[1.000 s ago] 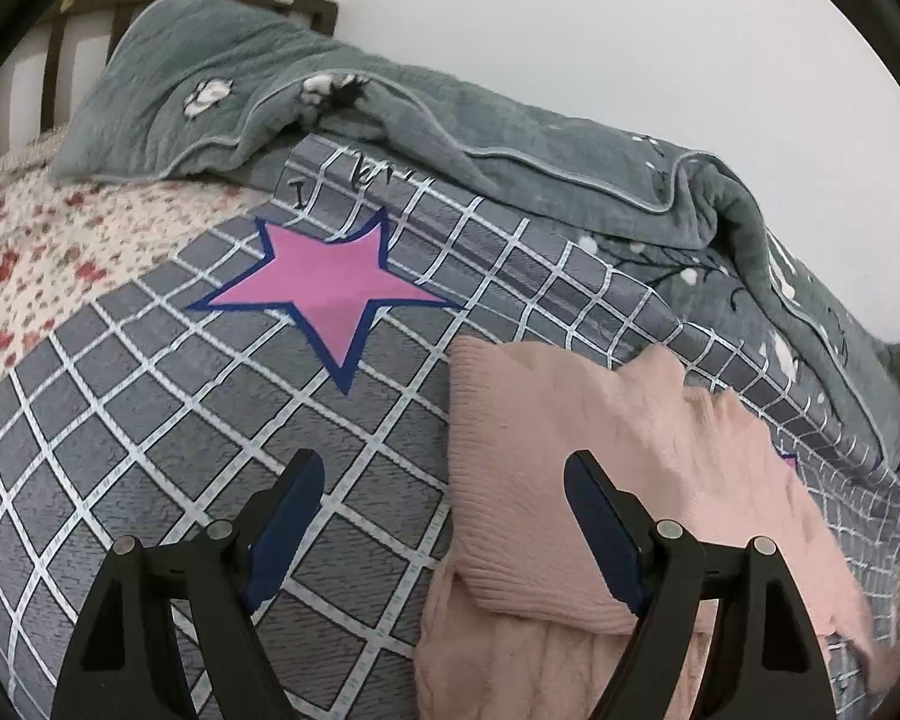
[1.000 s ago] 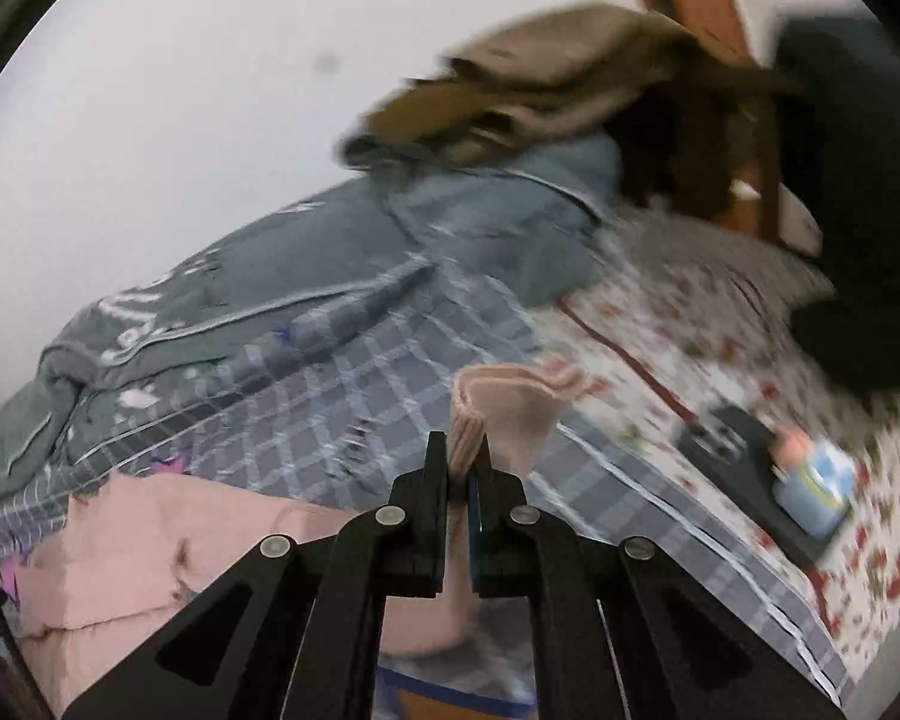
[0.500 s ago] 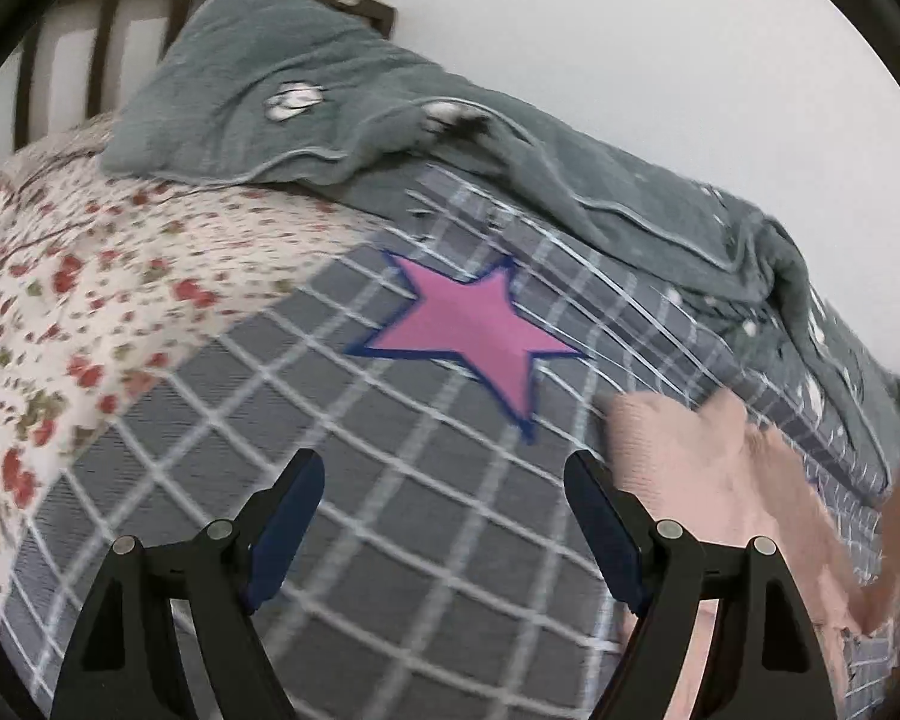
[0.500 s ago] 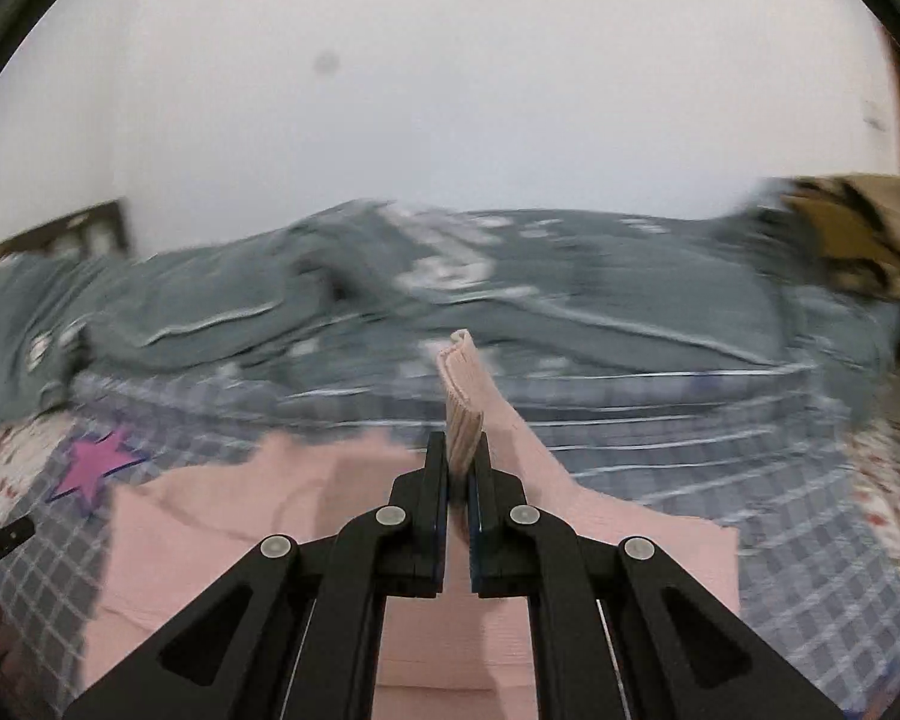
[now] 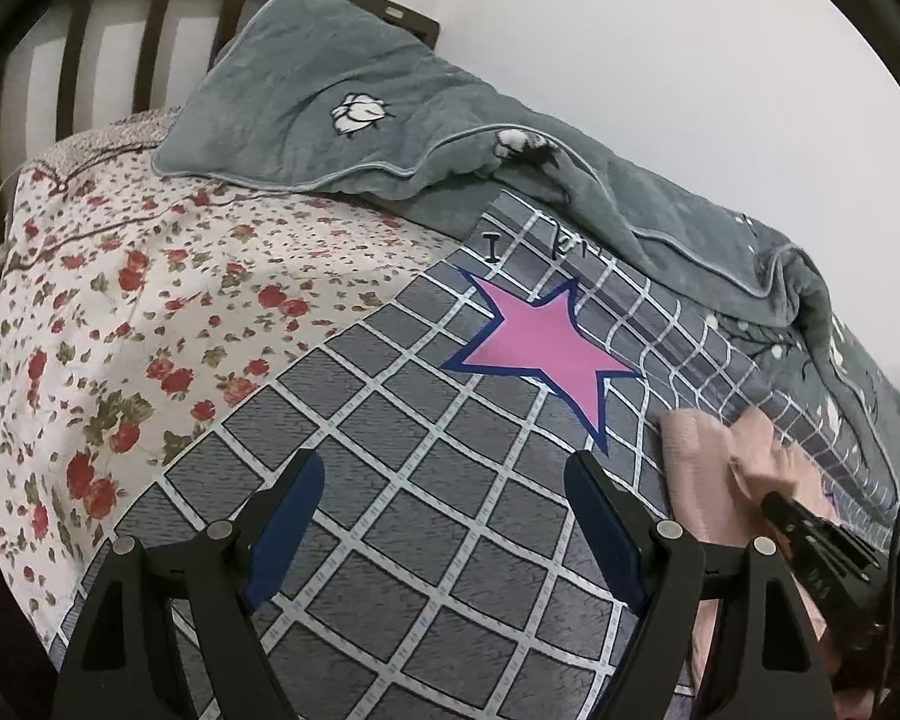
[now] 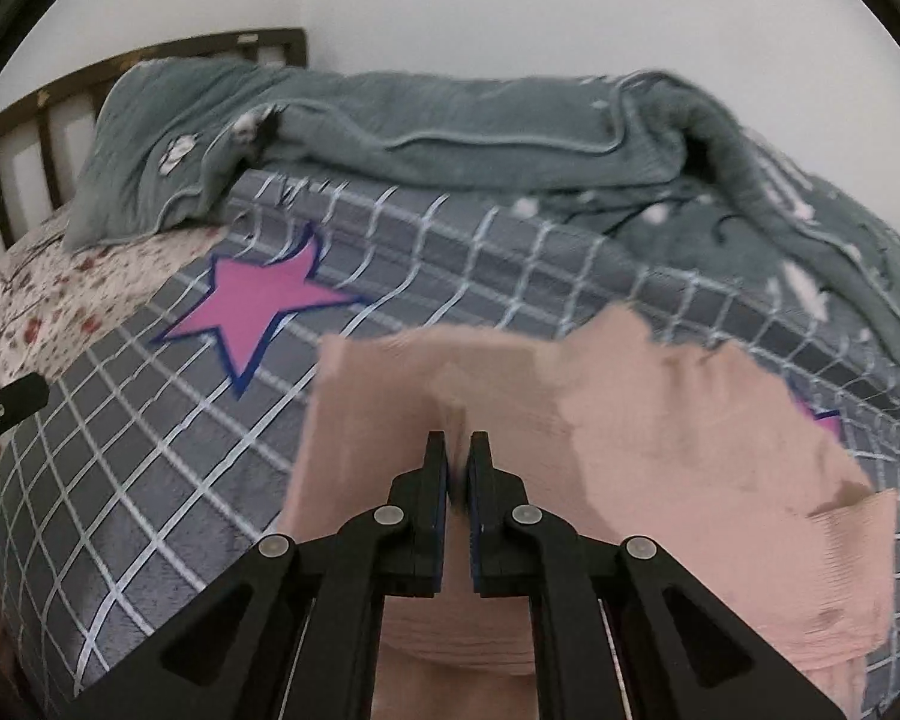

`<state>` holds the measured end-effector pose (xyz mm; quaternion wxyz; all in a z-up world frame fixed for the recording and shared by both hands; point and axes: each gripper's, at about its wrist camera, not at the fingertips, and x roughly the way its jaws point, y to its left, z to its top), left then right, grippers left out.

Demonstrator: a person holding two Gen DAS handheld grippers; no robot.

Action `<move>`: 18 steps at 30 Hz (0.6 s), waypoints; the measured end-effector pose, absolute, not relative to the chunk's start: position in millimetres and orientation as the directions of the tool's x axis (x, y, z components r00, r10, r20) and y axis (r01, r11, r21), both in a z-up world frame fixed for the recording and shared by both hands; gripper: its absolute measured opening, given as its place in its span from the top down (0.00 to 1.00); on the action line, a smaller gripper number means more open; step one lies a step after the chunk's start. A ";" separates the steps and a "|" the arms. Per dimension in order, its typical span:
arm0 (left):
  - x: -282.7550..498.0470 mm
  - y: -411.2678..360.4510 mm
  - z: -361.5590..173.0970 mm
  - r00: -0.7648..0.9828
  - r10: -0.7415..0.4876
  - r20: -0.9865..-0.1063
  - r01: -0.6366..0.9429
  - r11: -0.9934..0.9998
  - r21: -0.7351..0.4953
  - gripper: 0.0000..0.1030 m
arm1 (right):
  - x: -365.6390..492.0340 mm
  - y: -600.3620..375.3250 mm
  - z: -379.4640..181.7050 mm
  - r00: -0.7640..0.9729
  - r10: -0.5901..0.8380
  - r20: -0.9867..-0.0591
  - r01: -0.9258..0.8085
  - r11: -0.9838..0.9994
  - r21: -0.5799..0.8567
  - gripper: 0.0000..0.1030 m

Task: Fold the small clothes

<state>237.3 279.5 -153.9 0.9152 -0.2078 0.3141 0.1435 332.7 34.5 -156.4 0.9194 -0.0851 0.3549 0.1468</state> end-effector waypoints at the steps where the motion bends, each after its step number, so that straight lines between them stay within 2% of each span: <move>1: 237.5 277.3 -152.9 0.764 0.130 -0.631 -0.387 0.876 -0.288 0.21 | 332.0 35.9 -158.3 0.688 0.228 -0.689 -0.348 0.937 -0.038 0.87; 4: 240.2 266.2 -151.6 0.773 0.106 -0.625 -0.358 0.887 -0.292 0.21 | 325.8 39.6 -158.8 0.597 0.329 -0.732 -0.454 0.890 0.030 0.66; 8: 249.1 240.0 -152.7 0.774 0.038 -0.632 -0.282 0.915 -0.290 0.21 | 296.4 6.6 -133.4 0.652 0.357 -0.669 -0.465 0.885 0.019 0.57; 12: 258.6 204.0 -152.3 0.779 -0.037 -0.626 -0.180 0.943 -0.279 0.21 | 273.4 -57.5 -113.3 0.736 0.321 -0.596 -0.392 0.920 0.010 0.56; 18: 279.8 143.5 -151.5 0.771 -0.209 -0.602 0.025 0.954 -0.298 0.21 | 272.9 -160.0 -118.1 0.804 0.130 -0.580 -0.192 0.980 -0.047 0.56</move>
